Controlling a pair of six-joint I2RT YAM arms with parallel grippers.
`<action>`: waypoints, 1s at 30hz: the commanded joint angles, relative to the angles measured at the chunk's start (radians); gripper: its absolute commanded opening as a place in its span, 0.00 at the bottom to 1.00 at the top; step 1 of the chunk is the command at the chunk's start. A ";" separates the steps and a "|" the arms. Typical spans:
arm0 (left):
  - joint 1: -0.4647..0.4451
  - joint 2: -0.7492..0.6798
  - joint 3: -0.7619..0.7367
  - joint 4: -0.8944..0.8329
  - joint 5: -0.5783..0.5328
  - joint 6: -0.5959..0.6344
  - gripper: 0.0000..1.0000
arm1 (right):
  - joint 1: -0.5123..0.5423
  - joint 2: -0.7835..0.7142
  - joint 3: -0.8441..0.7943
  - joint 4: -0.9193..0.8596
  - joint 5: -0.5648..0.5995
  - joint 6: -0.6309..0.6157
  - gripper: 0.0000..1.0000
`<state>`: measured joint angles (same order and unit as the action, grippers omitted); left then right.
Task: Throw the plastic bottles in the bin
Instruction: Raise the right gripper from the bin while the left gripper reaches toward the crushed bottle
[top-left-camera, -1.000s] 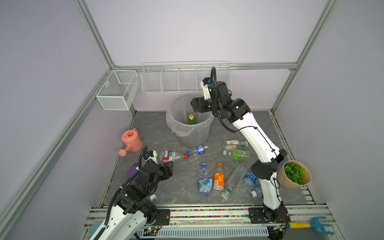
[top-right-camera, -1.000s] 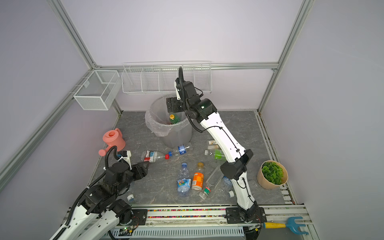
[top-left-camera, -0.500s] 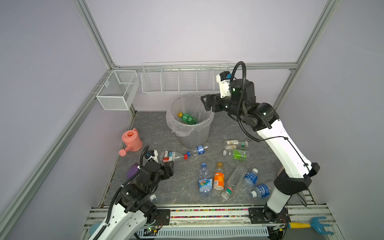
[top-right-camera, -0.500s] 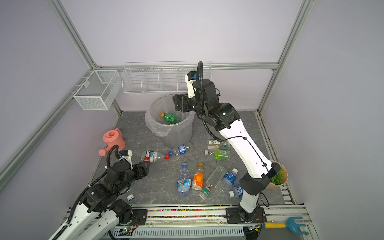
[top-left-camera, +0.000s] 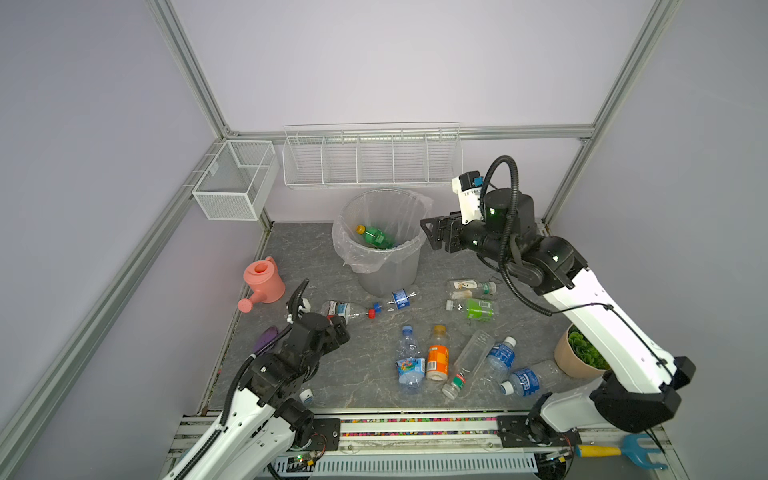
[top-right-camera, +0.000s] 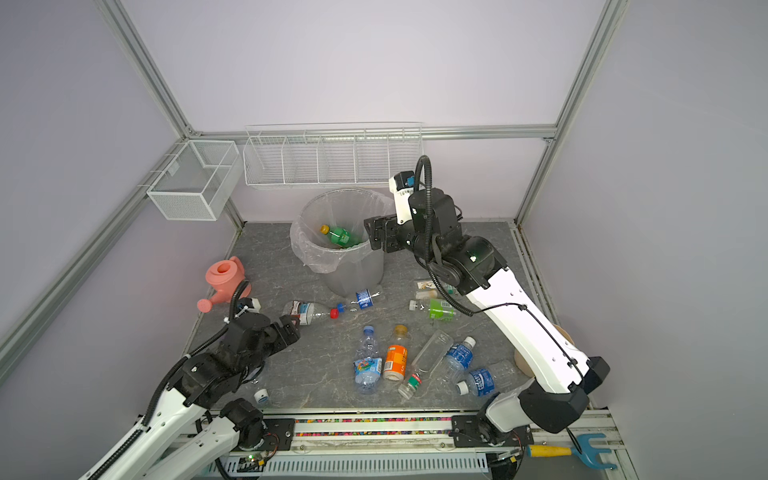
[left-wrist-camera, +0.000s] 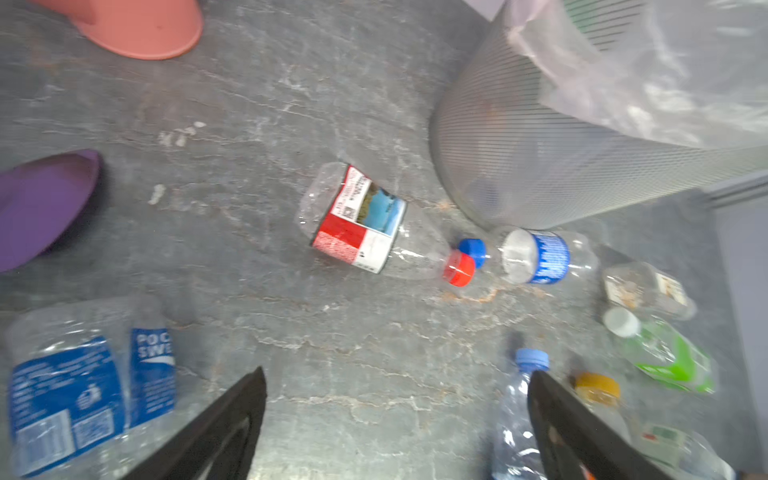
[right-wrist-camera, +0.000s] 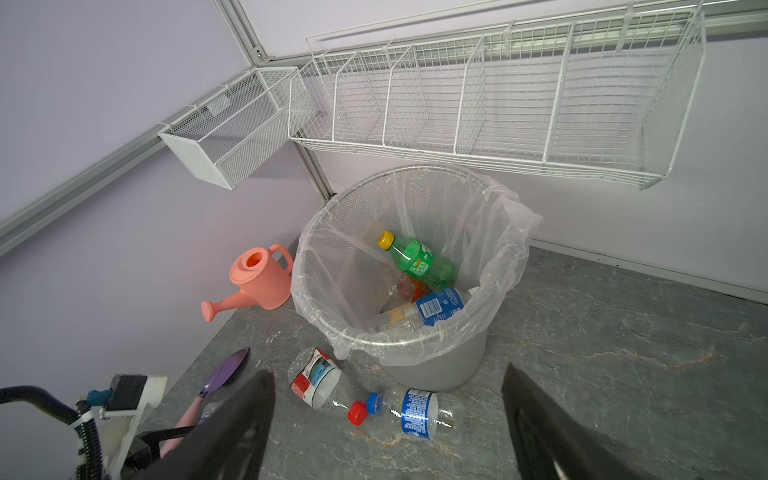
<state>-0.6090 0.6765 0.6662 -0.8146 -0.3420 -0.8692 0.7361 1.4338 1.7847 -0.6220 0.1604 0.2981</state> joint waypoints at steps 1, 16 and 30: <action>0.004 0.033 0.034 -0.144 -0.122 -0.141 1.00 | -0.019 -0.050 -0.133 0.019 0.043 -0.017 0.88; 0.260 0.033 -0.022 -0.135 -0.067 -0.074 1.00 | -0.061 -0.152 -0.404 0.005 -0.024 0.101 0.88; 0.413 0.024 -0.170 -0.013 0.040 -0.077 0.90 | -0.061 -0.221 -0.554 0.005 -0.002 0.147 0.88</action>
<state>-0.2028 0.6975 0.5224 -0.8612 -0.3138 -0.9340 0.6800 1.2488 1.2453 -0.6140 0.1375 0.4309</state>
